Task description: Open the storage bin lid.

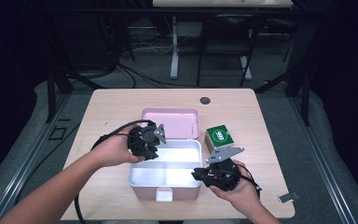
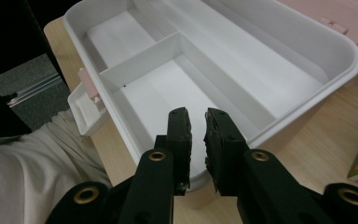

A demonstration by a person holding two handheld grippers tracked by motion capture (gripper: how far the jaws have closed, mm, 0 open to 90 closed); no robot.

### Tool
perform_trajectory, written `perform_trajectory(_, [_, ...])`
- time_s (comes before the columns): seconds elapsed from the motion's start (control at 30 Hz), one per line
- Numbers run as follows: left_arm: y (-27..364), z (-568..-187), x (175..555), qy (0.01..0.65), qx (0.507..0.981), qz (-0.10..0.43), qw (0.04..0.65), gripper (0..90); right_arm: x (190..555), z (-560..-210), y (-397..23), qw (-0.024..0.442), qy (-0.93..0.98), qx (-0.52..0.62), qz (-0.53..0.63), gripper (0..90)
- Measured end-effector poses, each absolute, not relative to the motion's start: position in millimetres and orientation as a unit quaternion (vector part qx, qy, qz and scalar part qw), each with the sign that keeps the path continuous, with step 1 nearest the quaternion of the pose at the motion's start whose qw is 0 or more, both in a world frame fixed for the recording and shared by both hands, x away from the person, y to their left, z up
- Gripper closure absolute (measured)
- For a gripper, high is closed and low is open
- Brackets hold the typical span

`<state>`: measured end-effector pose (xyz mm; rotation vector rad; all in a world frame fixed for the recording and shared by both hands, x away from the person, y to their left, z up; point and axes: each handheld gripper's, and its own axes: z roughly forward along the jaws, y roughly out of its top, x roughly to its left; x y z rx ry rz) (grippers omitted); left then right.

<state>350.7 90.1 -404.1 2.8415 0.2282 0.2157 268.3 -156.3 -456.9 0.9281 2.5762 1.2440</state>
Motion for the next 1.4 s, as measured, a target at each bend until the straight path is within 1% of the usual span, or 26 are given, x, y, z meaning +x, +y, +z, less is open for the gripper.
perform_trajectory(0.37, [77, -409, 348, 0.057, 0.989, 0.073, 0.113, 76.2, 268, -453, -165, 0.074, 0.847, 0.319, 0.419, 77.8])
perform_trajectory(0.47, [73, -411, 348, 0.05, 0.991, 0.07, 0.105, 78.0, 269, -452, -168, 0.076, 0.847, 0.319, 0.419, 77.5])
perform_trajectory(0.77, [65, -417, 347, 0.036, 0.994, 0.062, 0.081, 78.0, 270, -454, -172, 0.075, 0.845, 0.326, 0.416, 76.9])
perform_trajectory(1.17, [51, -428, 346, 0.018, 0.997, 0.058, 0.057, 82.2, 270, -457, -172, 0.073, 0.845, 0.328, 0.417, 75.9])
perform_trajectory(1.4, [45, -431, 347, 0.016, 0.997, 0.059, 0.044, 86.1, 270, -457, -173, 0.072, 0.844, 0.327, 0.419, 75.3])
